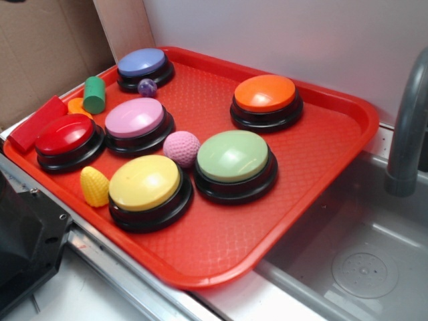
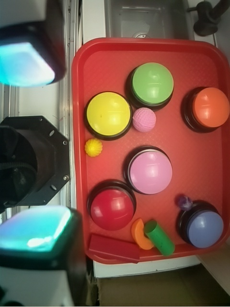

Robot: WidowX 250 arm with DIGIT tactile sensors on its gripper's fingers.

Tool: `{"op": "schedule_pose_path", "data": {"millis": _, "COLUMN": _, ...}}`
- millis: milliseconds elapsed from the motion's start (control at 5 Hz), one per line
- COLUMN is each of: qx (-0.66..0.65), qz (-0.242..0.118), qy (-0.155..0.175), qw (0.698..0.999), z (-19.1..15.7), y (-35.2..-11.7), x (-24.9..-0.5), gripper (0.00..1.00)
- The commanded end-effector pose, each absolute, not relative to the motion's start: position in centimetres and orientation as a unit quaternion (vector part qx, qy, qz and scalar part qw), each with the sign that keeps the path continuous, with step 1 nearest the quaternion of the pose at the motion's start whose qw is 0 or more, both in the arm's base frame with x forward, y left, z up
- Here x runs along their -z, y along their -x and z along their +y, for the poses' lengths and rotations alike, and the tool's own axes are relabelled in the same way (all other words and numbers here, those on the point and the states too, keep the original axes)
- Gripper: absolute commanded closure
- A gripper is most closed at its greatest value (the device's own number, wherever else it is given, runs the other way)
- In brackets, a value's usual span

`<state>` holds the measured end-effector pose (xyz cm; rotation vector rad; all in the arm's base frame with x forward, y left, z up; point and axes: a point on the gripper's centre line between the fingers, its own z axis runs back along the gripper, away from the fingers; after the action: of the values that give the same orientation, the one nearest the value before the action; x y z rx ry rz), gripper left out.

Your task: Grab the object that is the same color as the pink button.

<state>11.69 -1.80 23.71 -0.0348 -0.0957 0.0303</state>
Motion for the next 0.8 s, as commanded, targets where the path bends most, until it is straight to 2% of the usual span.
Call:
{"op": "schedule_pose_path", "data": {"millis": 0, "qx": -0.015, "qz": -0.048, "qy": 0.017, "qw": 0.999, "z": -1.8, "y": -11.7, "x": -23.7, "gripper": 0.00}}
{"op": "schedule_pose_path", "data": {"millis": 200, "qx": 0.077, "qz": -0.058, "qy": -0.010, "qw": 0.995, "z": -2.3, "y": -13.3, "x": -22.0, "gripper": 0.00}}
{"op": "schedule_pose_path", "data": {"millis": 600, "qx": 0.235, "qz": -0.066, "qy": -0.022, "qw": 0.970, "z": -3.3, "y": -17.7, "x": -17.9, "gripper": 0.00}}
